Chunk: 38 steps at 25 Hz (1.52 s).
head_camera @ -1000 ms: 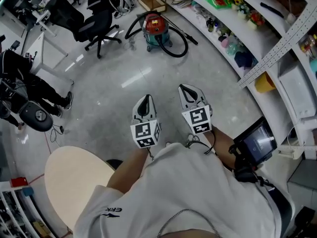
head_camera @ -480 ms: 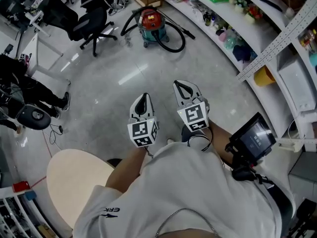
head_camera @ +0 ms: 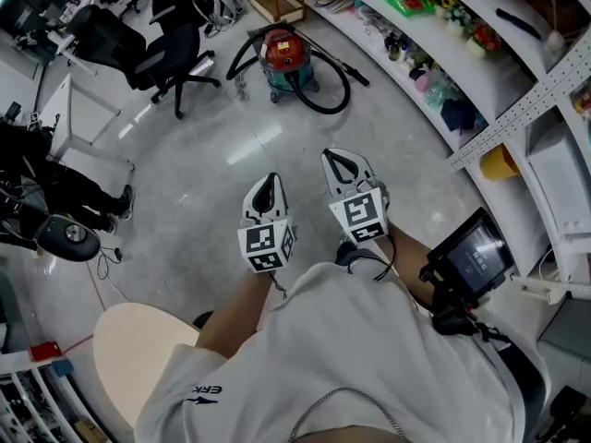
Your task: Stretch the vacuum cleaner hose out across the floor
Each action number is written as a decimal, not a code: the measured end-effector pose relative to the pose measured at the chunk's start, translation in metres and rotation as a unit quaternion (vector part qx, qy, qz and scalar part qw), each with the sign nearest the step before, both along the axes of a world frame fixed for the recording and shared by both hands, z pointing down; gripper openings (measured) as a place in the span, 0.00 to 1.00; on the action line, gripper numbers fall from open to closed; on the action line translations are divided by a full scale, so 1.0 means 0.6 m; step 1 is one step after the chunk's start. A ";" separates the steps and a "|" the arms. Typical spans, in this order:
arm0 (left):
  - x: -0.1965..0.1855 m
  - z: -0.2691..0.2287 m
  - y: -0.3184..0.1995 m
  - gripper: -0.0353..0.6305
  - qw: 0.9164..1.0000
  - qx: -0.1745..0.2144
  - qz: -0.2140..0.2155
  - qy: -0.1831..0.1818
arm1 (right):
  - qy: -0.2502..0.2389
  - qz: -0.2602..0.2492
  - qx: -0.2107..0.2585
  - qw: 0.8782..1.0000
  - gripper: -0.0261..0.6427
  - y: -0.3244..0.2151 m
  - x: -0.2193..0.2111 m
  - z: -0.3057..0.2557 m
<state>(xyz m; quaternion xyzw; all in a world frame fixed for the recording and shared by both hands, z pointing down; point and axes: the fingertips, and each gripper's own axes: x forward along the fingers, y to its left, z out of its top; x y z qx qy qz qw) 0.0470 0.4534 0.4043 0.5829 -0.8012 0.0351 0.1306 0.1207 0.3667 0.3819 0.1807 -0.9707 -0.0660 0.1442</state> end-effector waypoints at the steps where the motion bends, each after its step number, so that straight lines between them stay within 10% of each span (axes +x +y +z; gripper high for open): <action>1: -0.005 -0.001 -0.019 0.06 1.000 0.001 0.000 0.002 | 0.000 0.000 -0.002 1.000 0.04 -0.018 -0.004 0.001; 19: -0.084 0.013 -0.274 0.06 1.000 -0.008 -0.014 -0.001 | 0.008 -0.003 -0.034 0.999 0.04 -0.284 -0.081 0.042; 38: -0.427 0.023 -0.381 0.06 1.000 0.004 0.023 0.009 | 0.026 0.032 -0.022 0.999 0.04 -0.379 -0.403 0.056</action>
